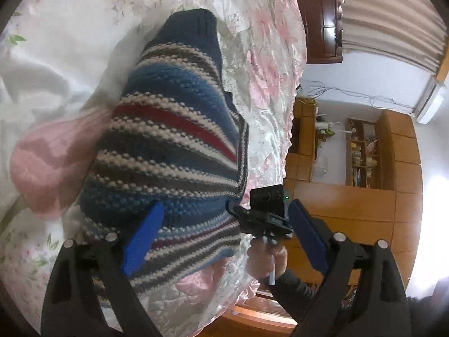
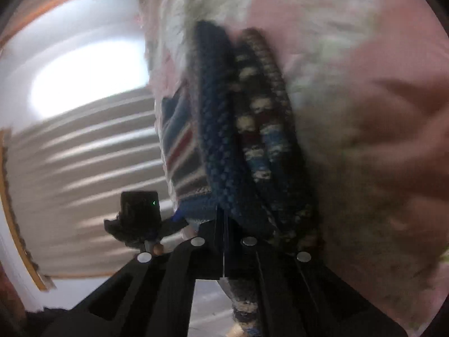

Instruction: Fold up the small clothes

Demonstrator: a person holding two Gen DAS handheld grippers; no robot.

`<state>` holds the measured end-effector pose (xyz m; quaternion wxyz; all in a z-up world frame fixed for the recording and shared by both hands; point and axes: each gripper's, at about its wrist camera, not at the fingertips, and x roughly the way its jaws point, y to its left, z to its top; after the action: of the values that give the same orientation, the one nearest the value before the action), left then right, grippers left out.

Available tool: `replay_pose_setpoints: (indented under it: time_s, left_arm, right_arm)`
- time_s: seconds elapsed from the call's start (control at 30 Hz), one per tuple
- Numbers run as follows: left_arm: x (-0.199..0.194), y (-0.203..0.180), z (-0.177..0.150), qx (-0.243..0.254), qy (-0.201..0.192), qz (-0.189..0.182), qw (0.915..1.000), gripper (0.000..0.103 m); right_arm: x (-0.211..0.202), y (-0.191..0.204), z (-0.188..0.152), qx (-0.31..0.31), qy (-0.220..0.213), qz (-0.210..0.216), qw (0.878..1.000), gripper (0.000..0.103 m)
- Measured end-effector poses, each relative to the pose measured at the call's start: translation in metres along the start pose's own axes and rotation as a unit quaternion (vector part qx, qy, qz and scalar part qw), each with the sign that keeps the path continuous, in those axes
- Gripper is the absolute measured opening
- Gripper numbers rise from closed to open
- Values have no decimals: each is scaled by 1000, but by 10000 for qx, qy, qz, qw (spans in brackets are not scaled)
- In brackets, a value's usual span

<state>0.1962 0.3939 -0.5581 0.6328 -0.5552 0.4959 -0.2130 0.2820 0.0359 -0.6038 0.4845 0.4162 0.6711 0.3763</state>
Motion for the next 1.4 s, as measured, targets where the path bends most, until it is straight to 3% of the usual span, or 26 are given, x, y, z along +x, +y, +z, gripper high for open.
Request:
replay_pose_setpoints:
  time_s: [0.1, 0.17, 0.27, 0.33, 0.4, 0.47, 0.53, 0.57, 0.6, 0.63, 0.67, 0.7, 0.77, 0.8, 0.83, 0.9, 0.93, 1.0, 1.07, 1.1, 1.2, 1.27, 1.33, 1.4]
  left_arm:
    - [-5, -21, 3, 144, -42, 102, 9998, 89]
    - [-17, -44, -11, 512, -20, 24, 9987, 91]
    - [-15, -41, -31, 578, 194, 73, 9981, 91]
    - [-7, -20, -36, 377, 277, 324, 9984, 91]
    - [-1, 8, -34, 39, 253, 435, 9987, 91]
    - [1, 29, -33, -338, 208, 255, 9989, 91]
    - [-5, 26, -37, -477, 128, 213, 9986, 91]
    - [-12, 16, -43, -448, 94, 306, 9985, 92]
    - [-20, 5, -51, -396, 68, 405, 9984, 95]
    - [-28, -7, -60, -312, 63, 551, 9980, 99]
    - [-38, -25, -73, -167, 36, 876, 9960, 100]
    - [-47, -37, -82, -36, -37, 1259, 9920, 100]
    - [-69, -78, -114, 368, -230, 2332, 9715, 100]
    - [-76, -96, -126, 556, -292, 2659, 9619, 100]
    - [-83, -121, -142, 853, -363, 3056, 9476, 100]
    - [-100, -180, -177, 1501, -723, 3858, 9074, 100]
    - [-106, -210, -192, 1809, -904, 4120, 8884, 100]
    - [-124, -277, -223, 2311, -1297, 4327, 8617, 100]
    - [-140, -325, -243, 2420, -1593, 4402, 8499, 100]
    - [-145, -341, -249, 2400, -1630, 4413, 8492, 100]
    - [-167, -387, -269, 2219, -1658, 4249, 8618, 100]
    - [-179, -410, -281, 2106, -1692, 4274, 8628, 100]
    - [-187, -428, -293, 2085, -1781, 4265, 8620, 100]
    - [-197, -444, -303, 2006, -1724, 4139, 8711, 100]
  right_arm:
    - [-16, 27, -12, -314, -119, -40, 9994, 9]
    - [-23, 53, -27, -644, -64, 124, 9978, 14]
    - [-18, 52, -41, -615, 157, -70, 9980, 15]
    - [-9, 28, -41, -268, 223, -244, 9991, 15]
    - [-1, -4, -39, 160, 181, -176, 9996, 0]
    - [1, -23, -38, 521, 152, 70, 9985, 0]
    - [-4, -7, -44, 416, 114, 18, 9991, 2]
    - [-8, 4, -50, 300, 105, -8, 9995, 14]
    - [-13, 21, -58, 157, 36, -143, 9998, 34]
    - [-24, 46, -71, -21, -93, -407, 9991, 44]
    - [-33, 62, -83, -126, -205, -594, 9979, 64]
    - [-43, 81, -96, -227, -364, -901, 9950, 74]
    - [-66, 128, -129, -497, -687, -1835, 9793, 79]
    - [-75, 153, -147, -660, -813, -2188, 9701, 88]
    - [-83, 179, -165, -824, -890, -2554, 9592, 93]
    - [-109, 214, -198, -1123, -1056, -2996, 9415, 97]
    - [-115, 236, -211, -1274, -1156, -3182, 9323, 98]
    - [-127, 291, -250, -1782, -1360, -3659, 9032, 99]
    - [-136, 336, -277, -2197, -1598, -3955, 8774, 99]
    - [-141, 352, -291, -2331, -1707, -4019, 8689, 99]
    - [-158, 398, -328, -2511, -2053, -4043, 8552, 99]
    - [-162, 417, -344, -2441, -2143, -4226, 8461, 99]
    - [-160, 430, -354, -2361, -1995, -4358, 8453, 99]
    - [-156, 444, -366, -2310, -1802, -4321, 8529, 99]
